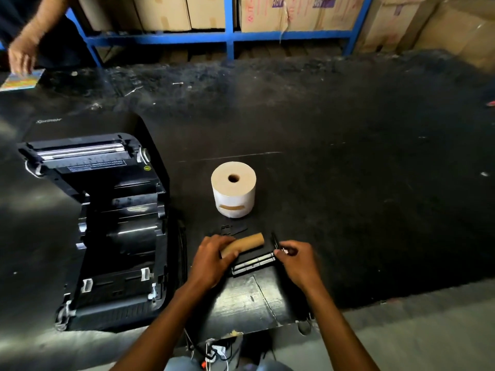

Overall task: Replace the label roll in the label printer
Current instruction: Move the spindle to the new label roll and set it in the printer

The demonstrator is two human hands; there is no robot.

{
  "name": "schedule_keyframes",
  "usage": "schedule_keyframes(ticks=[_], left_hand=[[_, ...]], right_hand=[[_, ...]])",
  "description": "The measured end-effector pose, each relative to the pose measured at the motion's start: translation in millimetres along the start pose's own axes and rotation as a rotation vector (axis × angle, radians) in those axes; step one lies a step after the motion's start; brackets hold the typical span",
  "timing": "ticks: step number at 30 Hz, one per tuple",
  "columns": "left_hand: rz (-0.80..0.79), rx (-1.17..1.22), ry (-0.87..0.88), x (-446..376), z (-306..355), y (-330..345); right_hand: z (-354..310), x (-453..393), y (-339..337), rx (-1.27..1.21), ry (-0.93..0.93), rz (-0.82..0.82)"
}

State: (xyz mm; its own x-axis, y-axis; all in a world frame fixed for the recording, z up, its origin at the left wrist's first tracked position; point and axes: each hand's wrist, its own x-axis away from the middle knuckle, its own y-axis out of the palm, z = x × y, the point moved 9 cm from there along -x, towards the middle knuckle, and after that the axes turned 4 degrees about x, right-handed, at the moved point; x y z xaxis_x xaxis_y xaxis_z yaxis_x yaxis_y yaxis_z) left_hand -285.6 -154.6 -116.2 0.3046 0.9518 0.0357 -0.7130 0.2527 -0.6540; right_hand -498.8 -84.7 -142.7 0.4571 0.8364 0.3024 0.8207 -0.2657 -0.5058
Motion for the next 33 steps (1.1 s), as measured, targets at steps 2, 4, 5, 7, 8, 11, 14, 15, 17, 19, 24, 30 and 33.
schedule_keyframes(ticks=[2,4,5,7,8,11,14,15,17,19,24,30,33], left_hand=[[0.011,-0.004,0.011,-3.6,2.8,-2.5],[0.101,0.095,-0.015,-12.6,5.5,-15.3],[0.164,0.184,-0.054,-18.5,5.4,-24.6],[0.259,0.409,-0.202,-30.6,-1.1,-38.4],[0.284,0.533,-0.293,-35.7,-4.4,-41.1],[0.231,0.836,-0.514,-50.6,-7.9,-31.3],[0.099,0.917,-0.589,-55.7,-9.1,-16.5],[0.094,0.922,-0.602,-55.7,-10.5,-15.7],[0.081,0.909,-0.614,-53.7,-11.9,-15.7],[0.063,0.902,-0.619,-51.4,-9.2,-16.3],[0.179,0.9,-0.631,-45.2,-3.5,-32.7],[0.117,1.035,-0.595,-40.0,24.6,-24.5],[0.064,1.081,-0.604,-32.1,32.5,-11.7]], right_hand=[[-4.2,-0.9,-2.2,0.078,-0.004,-0.012],[-17.3,-8.6,-9.9,0.193,-0.022,-0.003],[-29.6,-13.9,-15.5,0.243,-0.044,0.02],[-66.0,-23.2,-22.2,0.272,-0.14,0.057],[-88.2,-26.9,-20.3,0.25,-0.21,0.056],[-151.2,-36.2,4.8,0.226,-0.403,-0.021],[-177.9,-48.9,45.9,0.47,-0.451,-0.129],[-178.2,-52.4,57.3,0.583,-0.443,-0.143],[-175.8,-54.3,69.2,0.683,-0.442,-0.109],[-175.7,-54.6,69.3,0.644,-0.461,-0.06],[-169.0,-66.7,37.7,0.179,-0.276,-0.087],[-139.5,-38.3,15.2,-0.36,0.004,-0.24],[-136.1,-27.1,6.1,-0.407,0.016,-0.228]])
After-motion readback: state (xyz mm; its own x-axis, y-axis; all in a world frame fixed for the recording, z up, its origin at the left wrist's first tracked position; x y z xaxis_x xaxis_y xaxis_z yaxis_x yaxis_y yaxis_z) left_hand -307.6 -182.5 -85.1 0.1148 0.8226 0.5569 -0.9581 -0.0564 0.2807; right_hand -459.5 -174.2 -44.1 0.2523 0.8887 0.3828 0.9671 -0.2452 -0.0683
